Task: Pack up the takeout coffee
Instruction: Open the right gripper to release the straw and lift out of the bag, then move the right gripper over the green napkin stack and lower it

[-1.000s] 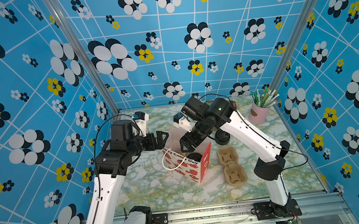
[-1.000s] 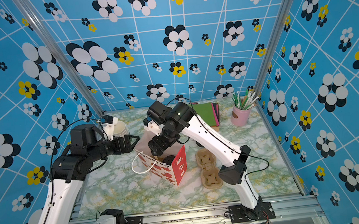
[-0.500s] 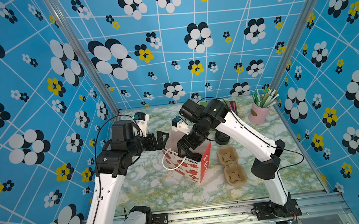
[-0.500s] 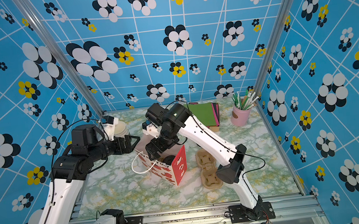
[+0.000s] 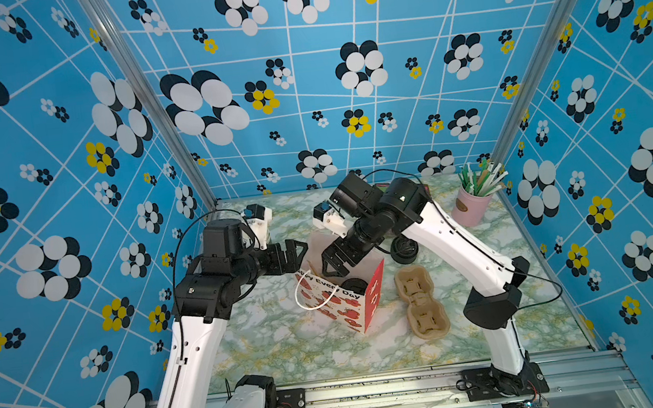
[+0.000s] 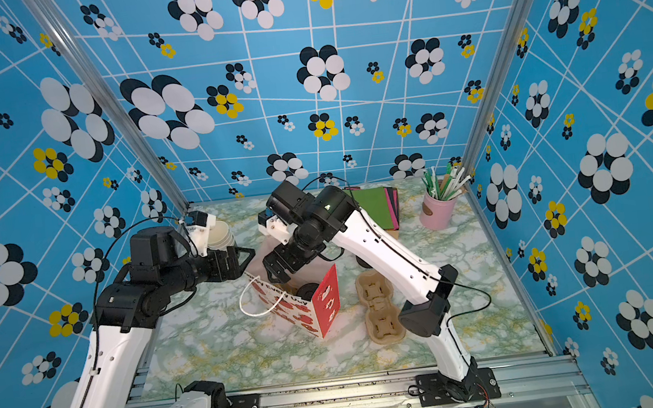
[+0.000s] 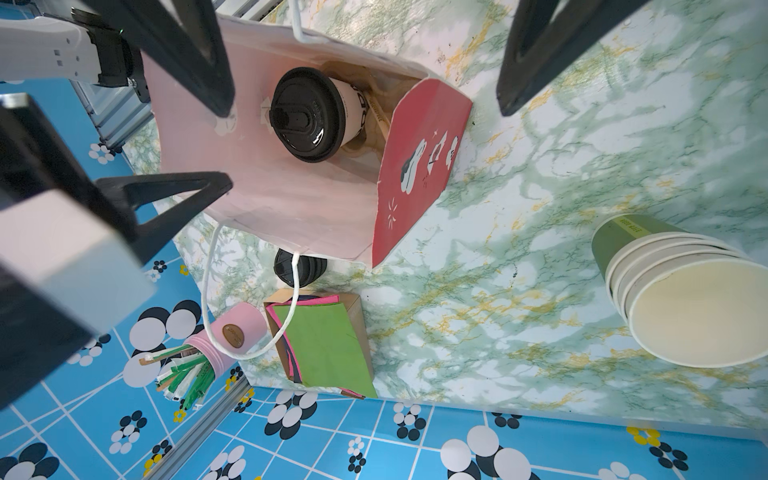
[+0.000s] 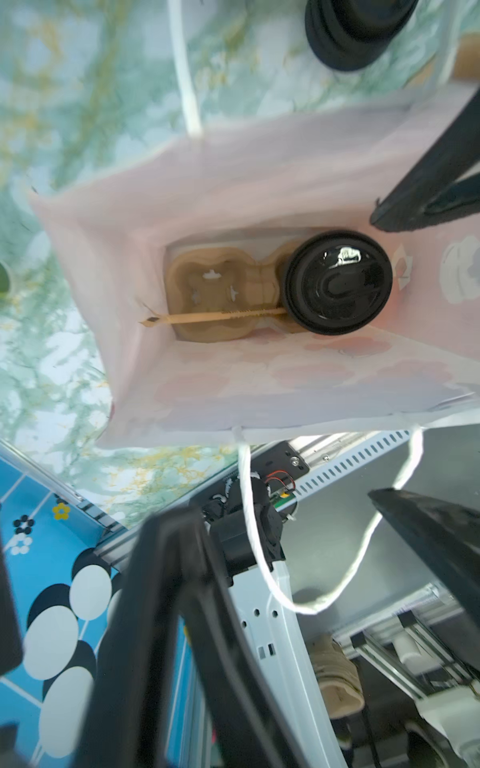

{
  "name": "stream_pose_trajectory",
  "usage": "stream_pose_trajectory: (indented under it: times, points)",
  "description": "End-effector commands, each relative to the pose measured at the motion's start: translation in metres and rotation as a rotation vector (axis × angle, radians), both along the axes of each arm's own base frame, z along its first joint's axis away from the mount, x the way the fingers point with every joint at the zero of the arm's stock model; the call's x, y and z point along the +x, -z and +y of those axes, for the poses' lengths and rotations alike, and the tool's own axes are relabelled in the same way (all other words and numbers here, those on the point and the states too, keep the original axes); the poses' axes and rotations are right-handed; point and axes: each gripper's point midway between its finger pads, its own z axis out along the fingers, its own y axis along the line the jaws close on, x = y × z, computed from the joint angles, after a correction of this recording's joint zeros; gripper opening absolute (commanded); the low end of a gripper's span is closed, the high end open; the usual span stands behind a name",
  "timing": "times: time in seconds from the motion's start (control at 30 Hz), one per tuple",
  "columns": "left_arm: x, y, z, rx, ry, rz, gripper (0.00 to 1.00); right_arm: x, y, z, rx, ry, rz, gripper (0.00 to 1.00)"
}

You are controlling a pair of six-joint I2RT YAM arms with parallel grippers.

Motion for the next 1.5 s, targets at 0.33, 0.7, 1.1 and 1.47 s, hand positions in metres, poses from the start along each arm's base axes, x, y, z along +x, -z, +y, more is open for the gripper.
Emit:
stream_pose_trajectory:
  times: [0.33, 0.7, 1.1, 1.47]
  points:
    - [0.000, -0.004, 0.003, 0.001, -0.005, -0.009, 1.00, 0.053, -0.092, -0.133, 0.100, 0.448, -0.496, 0.98]
    - [0.002, -0.012, 0.003, -0.022, -0.020, -0.022, 1.00, 0.144, -0.007, -0.177, 0.038, 0.694, -0.324, 0.84]
    - [-0.002, -0.008, 0.006, 0.005, -0.027, -0.011, 1.00, 0.243, 0.106, -0.147, -0.151, 0.708, -0.192, 0.60]
    - [-0.002, 0.003, 0.006, 0.009, -0.027, 0.014, 1.00, 0.298, 0.176, -0.132, -0.234, 0.724, -0.219, 0.49]
